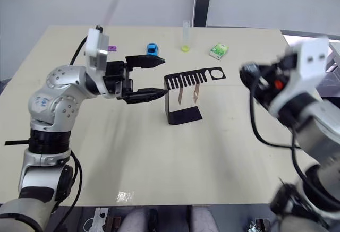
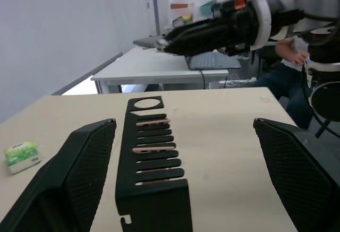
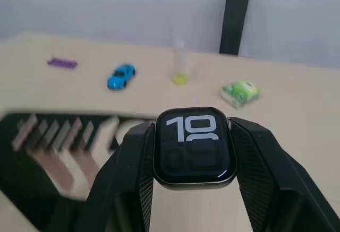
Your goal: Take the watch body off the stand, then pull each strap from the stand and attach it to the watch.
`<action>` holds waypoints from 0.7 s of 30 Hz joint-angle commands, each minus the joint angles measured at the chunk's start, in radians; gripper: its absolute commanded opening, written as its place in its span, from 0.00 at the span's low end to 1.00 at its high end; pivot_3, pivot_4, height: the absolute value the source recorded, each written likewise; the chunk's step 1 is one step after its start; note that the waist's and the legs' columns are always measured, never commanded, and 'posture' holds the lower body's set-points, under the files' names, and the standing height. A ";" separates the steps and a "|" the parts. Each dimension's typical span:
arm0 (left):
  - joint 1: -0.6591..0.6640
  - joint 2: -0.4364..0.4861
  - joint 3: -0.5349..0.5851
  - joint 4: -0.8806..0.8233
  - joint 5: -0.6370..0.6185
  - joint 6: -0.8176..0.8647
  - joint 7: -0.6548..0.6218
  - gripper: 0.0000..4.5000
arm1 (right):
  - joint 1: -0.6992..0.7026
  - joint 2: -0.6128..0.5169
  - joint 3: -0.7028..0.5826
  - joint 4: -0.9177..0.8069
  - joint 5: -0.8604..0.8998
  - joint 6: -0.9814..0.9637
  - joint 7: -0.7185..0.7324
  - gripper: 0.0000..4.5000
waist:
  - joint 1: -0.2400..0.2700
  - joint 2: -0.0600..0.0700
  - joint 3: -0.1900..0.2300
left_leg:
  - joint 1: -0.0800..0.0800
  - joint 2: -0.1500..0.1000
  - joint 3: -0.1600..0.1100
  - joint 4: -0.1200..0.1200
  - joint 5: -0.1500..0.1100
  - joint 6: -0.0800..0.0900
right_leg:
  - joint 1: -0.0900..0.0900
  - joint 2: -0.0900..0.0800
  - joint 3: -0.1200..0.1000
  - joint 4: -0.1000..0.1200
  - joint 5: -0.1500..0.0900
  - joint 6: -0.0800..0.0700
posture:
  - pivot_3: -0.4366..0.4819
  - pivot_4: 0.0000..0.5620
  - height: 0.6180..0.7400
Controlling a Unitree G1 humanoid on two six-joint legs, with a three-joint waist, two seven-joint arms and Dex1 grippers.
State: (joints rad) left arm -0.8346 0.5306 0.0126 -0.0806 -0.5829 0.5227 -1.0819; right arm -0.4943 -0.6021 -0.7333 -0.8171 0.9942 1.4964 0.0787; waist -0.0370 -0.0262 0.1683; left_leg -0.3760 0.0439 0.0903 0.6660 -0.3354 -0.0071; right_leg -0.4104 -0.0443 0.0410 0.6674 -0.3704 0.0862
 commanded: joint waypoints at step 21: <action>0.290 0.083 -0.164 -0.197 0.072 -0.084 -0.120 1.00 | 0.652 0.108 0.329 0.329 -0.503 -0.872 0.272 0.36 | 0.003 0.000 0.000 | 0.006 0.000 0.005 -0.001 0.004 0.000 | 0.004 0.004 0.007 -0.008 0.006 0.002 | 0.48 0.27 1.00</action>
State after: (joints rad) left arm -0.5376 0.6122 -0.1556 -0.2327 -0.5105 0.4587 -1.2005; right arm 0.1616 -0.4946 -0.3968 -0.4863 0.5012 0.6592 0.3254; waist -0.0335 -0.0258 0.1684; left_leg -0.3697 0.0441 0.0953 0.6657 -0.3310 -0.0075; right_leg -0.4067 -0.0405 0.0485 0.6603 -0.3640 0.0879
